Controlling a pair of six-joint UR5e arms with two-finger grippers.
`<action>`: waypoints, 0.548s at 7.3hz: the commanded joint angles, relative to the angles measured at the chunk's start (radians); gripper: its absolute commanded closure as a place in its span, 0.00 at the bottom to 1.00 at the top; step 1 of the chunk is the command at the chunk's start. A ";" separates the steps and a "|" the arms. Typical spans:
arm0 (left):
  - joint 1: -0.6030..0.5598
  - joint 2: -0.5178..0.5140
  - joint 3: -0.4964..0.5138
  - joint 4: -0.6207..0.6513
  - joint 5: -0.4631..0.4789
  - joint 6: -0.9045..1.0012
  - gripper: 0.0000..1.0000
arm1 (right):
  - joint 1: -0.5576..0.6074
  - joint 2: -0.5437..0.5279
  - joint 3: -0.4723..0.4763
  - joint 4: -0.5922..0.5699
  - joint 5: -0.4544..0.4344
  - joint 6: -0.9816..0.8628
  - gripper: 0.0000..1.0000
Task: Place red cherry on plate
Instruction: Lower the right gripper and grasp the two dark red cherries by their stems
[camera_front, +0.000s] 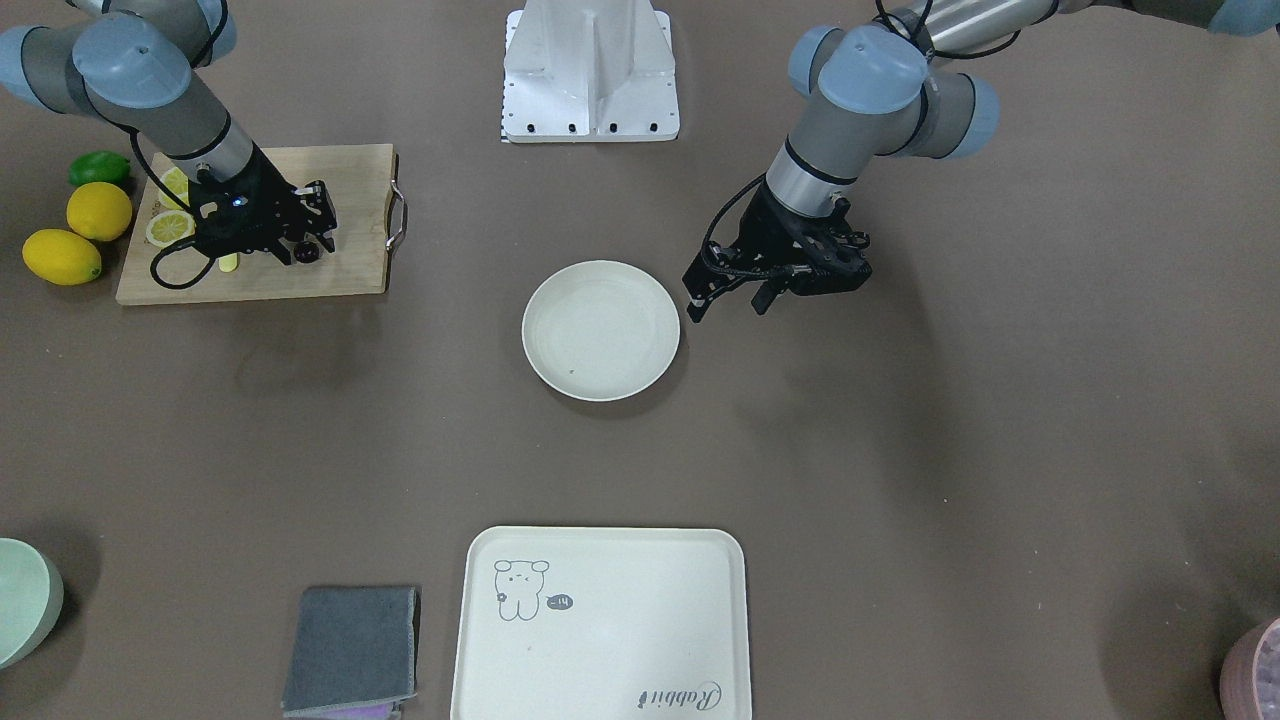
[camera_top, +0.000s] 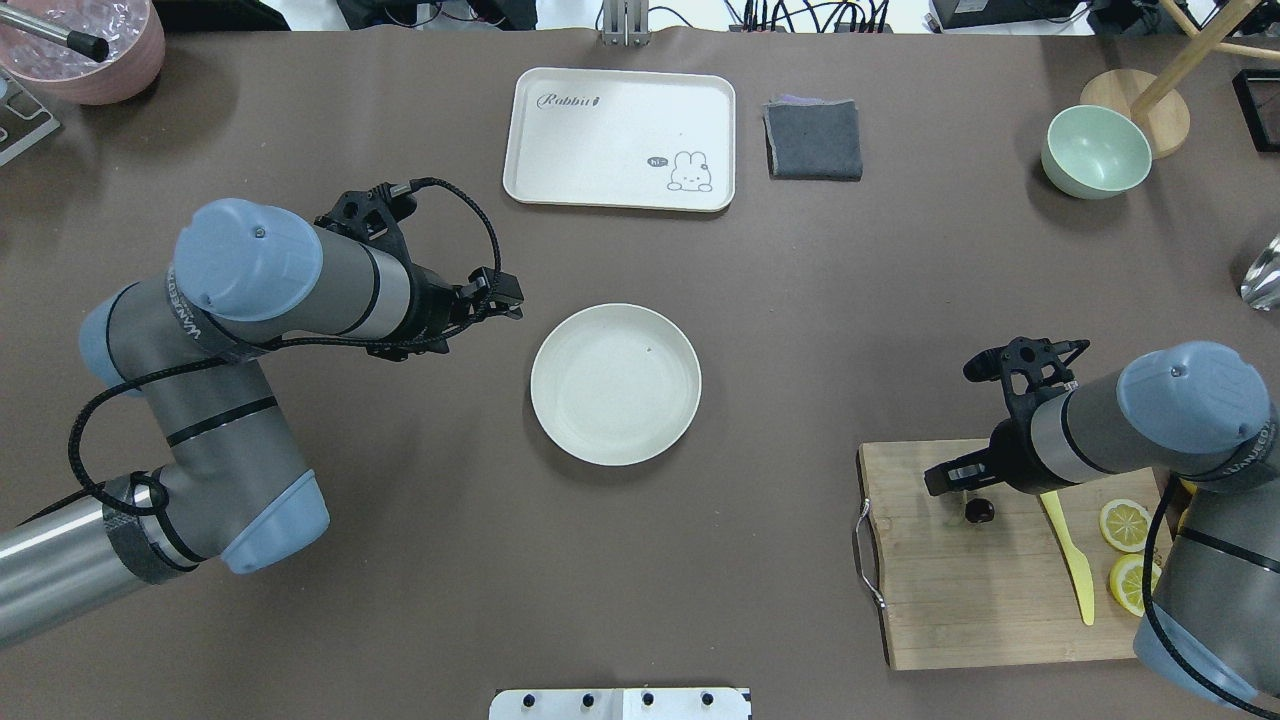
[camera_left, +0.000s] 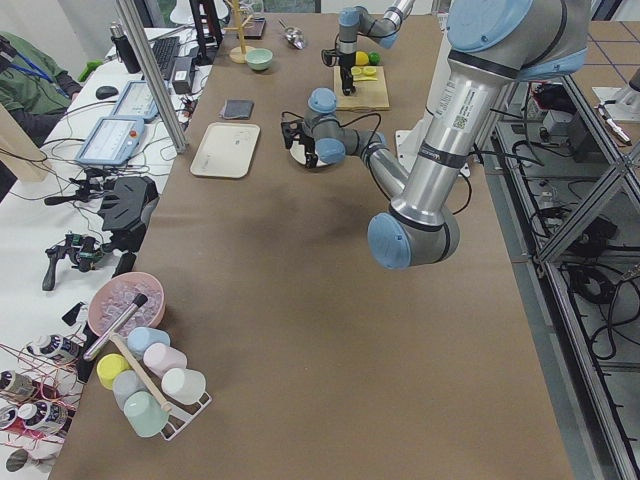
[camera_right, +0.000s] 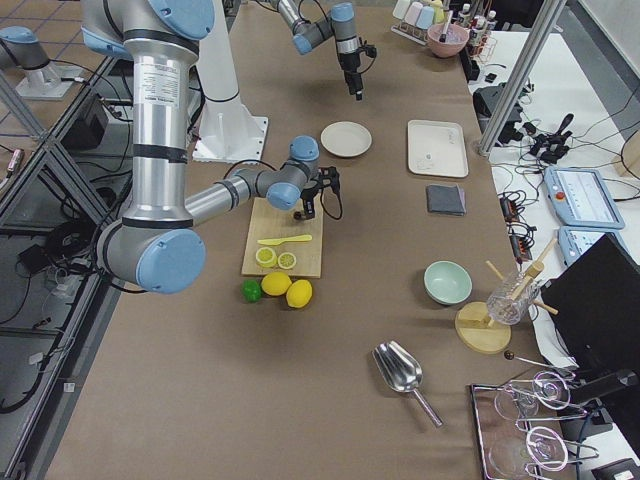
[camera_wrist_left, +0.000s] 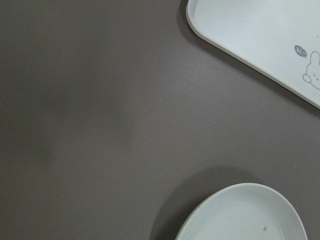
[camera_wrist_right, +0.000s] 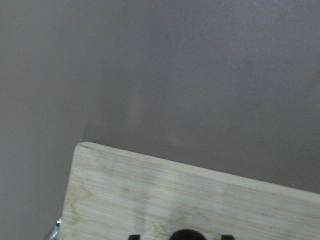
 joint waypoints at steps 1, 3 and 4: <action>0.001 -0.002 0.002 0.000 0.000 -0.001 0.02 | 0.003 -0.006 0.005 0.000 -0.023 -0.001 1.00; 0.001 -0.002 0.000 0.000 0.000 -0.001 0.02 | 0.031 -0.007 0.045 0.000 -0.016 -0.001 1.00; 0.001 -0.002 0.000 0.000 0.000 -0.001 0.02 | 0.051 -0.007 0.080 -0.003 -0.002 -0.001 1.00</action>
